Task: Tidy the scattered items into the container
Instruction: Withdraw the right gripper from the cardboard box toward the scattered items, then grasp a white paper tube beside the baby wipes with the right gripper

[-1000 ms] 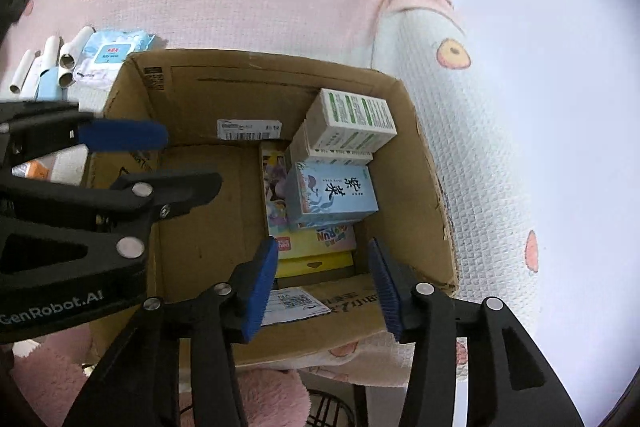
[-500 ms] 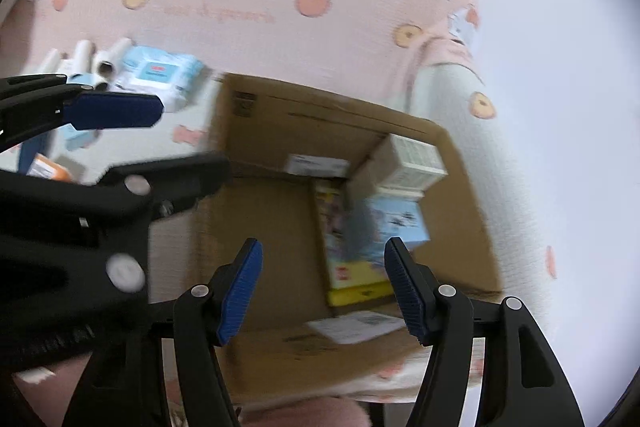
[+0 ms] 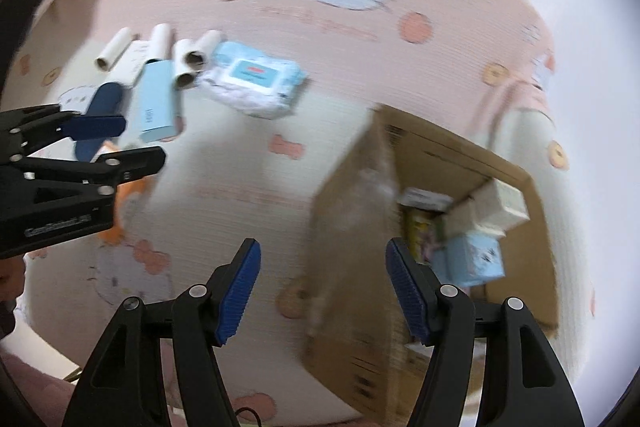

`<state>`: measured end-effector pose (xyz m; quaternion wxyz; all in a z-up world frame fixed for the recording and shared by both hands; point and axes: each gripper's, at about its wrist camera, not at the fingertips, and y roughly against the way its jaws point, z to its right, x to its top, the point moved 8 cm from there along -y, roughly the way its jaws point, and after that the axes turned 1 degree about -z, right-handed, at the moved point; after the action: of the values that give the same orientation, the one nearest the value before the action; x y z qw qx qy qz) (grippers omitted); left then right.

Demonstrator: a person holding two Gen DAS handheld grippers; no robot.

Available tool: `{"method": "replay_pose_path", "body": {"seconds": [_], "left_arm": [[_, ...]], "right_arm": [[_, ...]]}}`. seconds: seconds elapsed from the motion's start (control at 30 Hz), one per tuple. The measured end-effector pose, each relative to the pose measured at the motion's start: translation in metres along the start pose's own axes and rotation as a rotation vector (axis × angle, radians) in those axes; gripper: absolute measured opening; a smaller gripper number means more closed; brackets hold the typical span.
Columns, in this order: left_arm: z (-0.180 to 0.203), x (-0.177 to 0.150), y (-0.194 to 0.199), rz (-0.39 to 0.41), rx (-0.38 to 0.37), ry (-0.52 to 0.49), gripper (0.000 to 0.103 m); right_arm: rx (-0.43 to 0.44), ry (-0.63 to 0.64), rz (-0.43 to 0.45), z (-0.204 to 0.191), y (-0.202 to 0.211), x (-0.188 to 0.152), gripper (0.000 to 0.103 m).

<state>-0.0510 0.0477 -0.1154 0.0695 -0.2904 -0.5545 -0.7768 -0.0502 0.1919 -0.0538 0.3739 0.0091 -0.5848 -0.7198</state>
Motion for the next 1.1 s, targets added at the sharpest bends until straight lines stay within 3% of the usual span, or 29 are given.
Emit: {"method": "replay_pose_path", "body": {"seconds": [0.33, 0.53, 0.63, 0.83, 1.0, 1.1], "left_arm": [[-0.05, 0.011, -0.033, -0.048, 0.017, 0.086, 0.062], [-0.082, 0.012, -0.052, -0.073, 0.049, 0.151, 0.062], [-0.098, 0.014, -0.058, -0.088, 0.049, 0.204, 0.062], [-0.137, 0.028, -0.062, -0.07, 0.116, 0.252, 0.062], [-0.169, 0.043, -0.075, -0.083, 0.116, 0.347, 0.062], [-0.179, 0.054, -0.076, -0.052, 0.074, 0.431, 0.062]], "right_arm": [[0.062, 0.065, -0.089, -0.053, -0.059, 0.025, 0.064], [0.138, 0.002, -0.145, -0.061, -0.096, 0.033, 0.064], [0.163, -0.026, -0.132, -0.065, -0.109, 0.044, 0.064], [0.312, -0.107, -0.081, -0.083, -0.131, 0.074, 0.064], [0.359, -0.101, -0.014, -0.1, -0.143, 0.106, 0.064], [0.385, -0.105, 0.037, -0.105, -0.146, 0.127, 0.064]]}}
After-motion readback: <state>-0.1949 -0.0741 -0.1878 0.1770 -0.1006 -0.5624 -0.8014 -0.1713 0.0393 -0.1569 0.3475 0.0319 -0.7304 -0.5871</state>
